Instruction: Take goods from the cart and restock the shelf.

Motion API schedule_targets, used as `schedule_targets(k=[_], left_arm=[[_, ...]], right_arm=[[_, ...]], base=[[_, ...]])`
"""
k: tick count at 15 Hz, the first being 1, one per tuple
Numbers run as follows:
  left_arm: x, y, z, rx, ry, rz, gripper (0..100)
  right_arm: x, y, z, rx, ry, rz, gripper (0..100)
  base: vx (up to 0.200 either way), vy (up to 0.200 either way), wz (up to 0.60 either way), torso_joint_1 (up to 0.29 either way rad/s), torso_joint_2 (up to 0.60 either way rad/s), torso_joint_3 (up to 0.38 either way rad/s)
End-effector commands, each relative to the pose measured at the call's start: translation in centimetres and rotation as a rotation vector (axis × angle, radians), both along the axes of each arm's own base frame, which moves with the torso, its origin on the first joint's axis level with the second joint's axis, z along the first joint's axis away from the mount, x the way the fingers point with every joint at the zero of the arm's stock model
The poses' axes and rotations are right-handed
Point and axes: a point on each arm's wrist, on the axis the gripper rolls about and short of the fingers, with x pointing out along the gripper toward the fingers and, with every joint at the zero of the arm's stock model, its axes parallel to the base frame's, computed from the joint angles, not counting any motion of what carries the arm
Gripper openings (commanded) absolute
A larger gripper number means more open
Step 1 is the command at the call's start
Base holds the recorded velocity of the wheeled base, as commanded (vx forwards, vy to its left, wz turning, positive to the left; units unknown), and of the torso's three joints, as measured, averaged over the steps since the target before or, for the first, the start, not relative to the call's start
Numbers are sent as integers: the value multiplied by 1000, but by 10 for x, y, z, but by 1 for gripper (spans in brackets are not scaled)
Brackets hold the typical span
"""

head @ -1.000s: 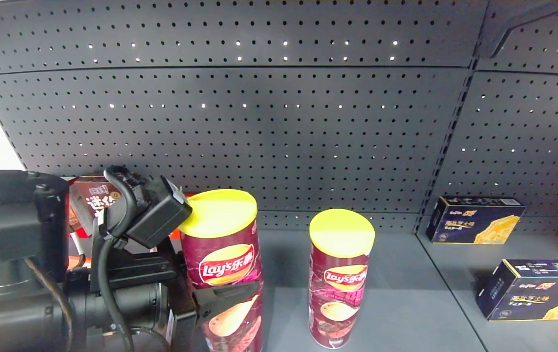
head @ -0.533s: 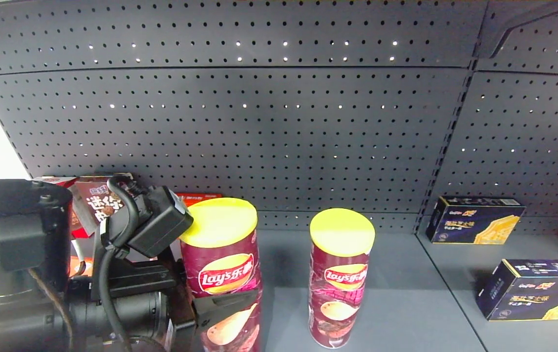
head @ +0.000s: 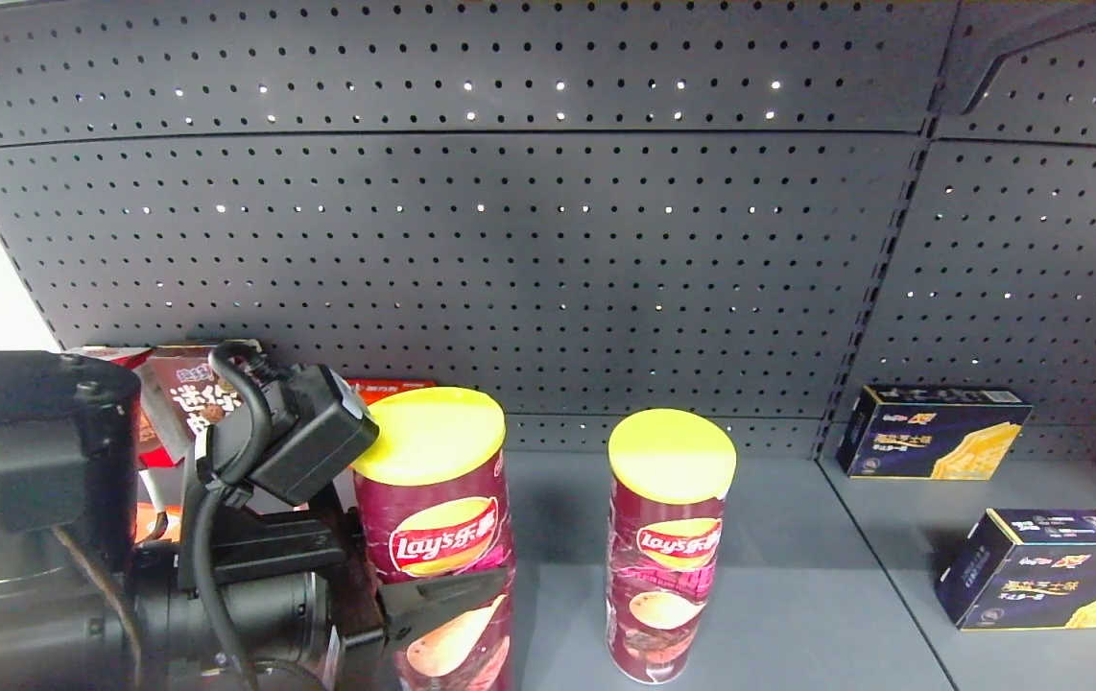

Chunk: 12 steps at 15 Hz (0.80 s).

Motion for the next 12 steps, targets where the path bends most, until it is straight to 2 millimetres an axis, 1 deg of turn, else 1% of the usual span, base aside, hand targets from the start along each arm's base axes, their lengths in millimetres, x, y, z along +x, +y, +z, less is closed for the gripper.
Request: schedule_targets(k=[1,3,4,5,6,7,9,11,12], left_arm=[[0,0,0,1,1,0,0],[0,0,0,1,1,0,0],[-1,0,-1,2,2,0,0],[-1,1,-2,3,4,0,0],[-1,1,-2,0,1,-2,0],[0,0,-2,-8,-8,-3,0],[0,0,0,-12,-15,-2,0],[-2,1,1,-15,-20,0,0],[-2,3,2,-18,-26,6,0]], right_arm=[[8,7,1,-53,121,-211,100],[7,10,1,-32,120,-514,100],[6,10,1,-25,108,-566,100],[1,12,0,0,43,-594,100],[1,11,0,13,48,-597,100],[1,12,0,19,49,-564,100],[1,10,0,10,53,-380,100],[1,9,0,9,56,-377,100],[2,8,0,4,52,-442,100]], base=[[0,0,0,0,0,0],[0,0,0,0,0,0],[0,0,0,0,0,0],[0,0,0,0,0,0],[0,0,0,0,0,0],[0,0,0,0,0,0],[0,0,0,0,0,0],[0,0,0,0,0,0],[0,0,0,0,0,0]])
